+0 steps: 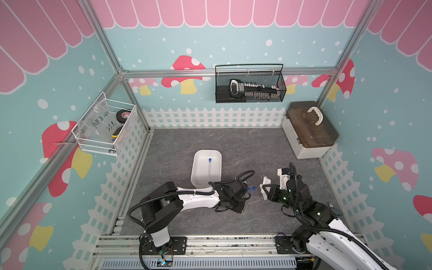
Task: Wipe the exteriors of test tubes
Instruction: Pick up the test tube at the center of the board.
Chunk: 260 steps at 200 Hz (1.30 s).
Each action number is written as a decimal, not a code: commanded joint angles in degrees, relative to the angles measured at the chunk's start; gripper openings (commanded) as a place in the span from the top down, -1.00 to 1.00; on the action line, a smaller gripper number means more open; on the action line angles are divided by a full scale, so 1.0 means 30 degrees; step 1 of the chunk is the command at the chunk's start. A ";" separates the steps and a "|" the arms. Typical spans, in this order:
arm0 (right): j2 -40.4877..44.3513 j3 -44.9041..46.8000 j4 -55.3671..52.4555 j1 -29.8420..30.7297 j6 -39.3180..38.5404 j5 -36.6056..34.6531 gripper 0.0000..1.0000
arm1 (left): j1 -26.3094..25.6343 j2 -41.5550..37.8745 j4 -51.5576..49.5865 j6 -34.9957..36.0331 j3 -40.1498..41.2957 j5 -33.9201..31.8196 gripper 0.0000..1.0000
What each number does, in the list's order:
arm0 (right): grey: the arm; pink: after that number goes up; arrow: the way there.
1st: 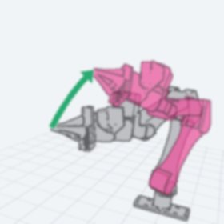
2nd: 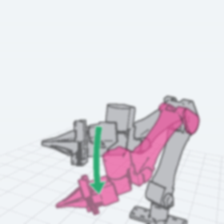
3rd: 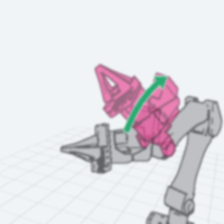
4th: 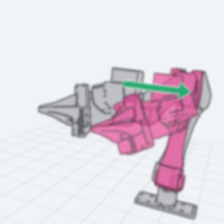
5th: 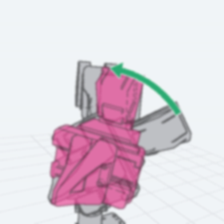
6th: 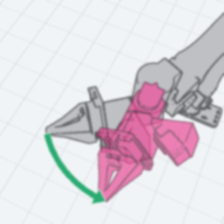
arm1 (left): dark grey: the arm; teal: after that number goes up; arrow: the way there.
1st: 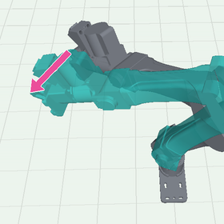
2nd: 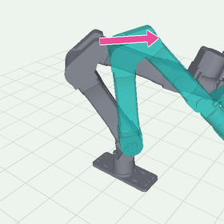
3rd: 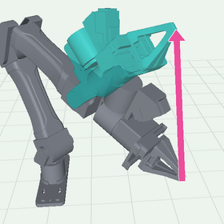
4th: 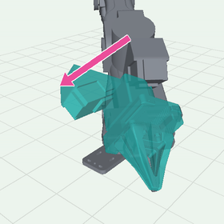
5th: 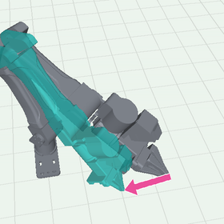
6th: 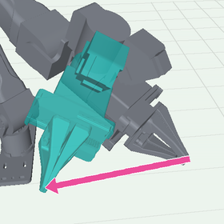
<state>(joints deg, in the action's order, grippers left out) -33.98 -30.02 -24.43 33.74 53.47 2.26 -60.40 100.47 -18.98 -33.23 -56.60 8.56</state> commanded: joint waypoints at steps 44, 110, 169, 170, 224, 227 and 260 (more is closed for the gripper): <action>0.0090 0.0163 -0.0034 -0.0142 0.0259 -0.0176 0.72 | -0.0512 0.0936 -0.0921 0.0308 -0.0637 -0.0595 0.50; 0.0279 0.0272 -0.0032 -0.0189 0.0279 -0.0248 0.72 | -0.0692 0.1561 -0.3729 0.0606 -0.1505 -0.2931 0.57; 0.0535 0.0427 -0.0030 -0.0201 0.0333 -0.0302 0.71 | -0.1471 0.2561 -0.5906 0.1090 -0.2878 -0.4695 0.55; 0.0525 0.0427 -0.0031 -0.0201 0.0336 -0.0308 0.72 | -0.1494 0.2598 -0.5942 0.1074 -0.2905 -0.4726 0.55; 0.0832 0.0541 -0.0032 -0.0231 0.0310 -0.0243 0.71 | -0.2007 0.3593 -0.7031 0.0473 -0.3267 -0.5672 0.46; 0.0837 0.0544 -0.0032 -0.0234 0.0310 -0.0251 0.71 | -0.2014 0.3600 -0.7028 0.0447 -0.3262 -0.5691 0.46; 0.1009 0.0601 -0.0047 -0.0260 0.0310 -0.0273 0.71 | -0.2067 0.3704 -0.7381 0.0300 -0.3262 -0.5656 0.55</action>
<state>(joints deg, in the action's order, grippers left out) -31.75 -29.23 -24.36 33.36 53.65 2.15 -66.52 108.09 -35.20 -31.11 -67.99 -7.40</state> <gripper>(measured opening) 0.146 0.235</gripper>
